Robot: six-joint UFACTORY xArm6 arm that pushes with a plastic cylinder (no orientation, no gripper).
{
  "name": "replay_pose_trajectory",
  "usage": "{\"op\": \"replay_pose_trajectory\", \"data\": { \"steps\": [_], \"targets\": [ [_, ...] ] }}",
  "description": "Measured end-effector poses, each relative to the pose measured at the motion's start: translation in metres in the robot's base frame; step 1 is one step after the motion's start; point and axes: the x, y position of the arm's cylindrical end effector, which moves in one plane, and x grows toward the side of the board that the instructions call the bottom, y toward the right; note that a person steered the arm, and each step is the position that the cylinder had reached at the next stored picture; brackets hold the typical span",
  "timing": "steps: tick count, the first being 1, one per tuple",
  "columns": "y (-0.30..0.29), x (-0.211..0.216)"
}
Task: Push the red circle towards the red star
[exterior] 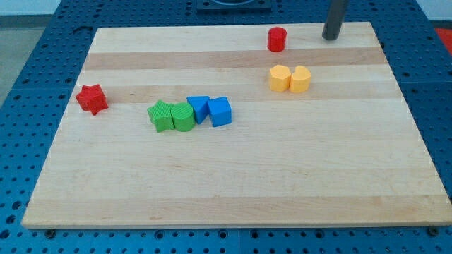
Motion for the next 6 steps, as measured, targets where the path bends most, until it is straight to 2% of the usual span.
{"op": "replay_pose_trajectory", "data": {
  "steps": [1, 2, 3, 6],
  "targets": [
    [-0.036, -0.004],
    [-0.101, 0.012],
    [-0.156, 0.05],
    [-0.293, 0.104]
  ]
}}
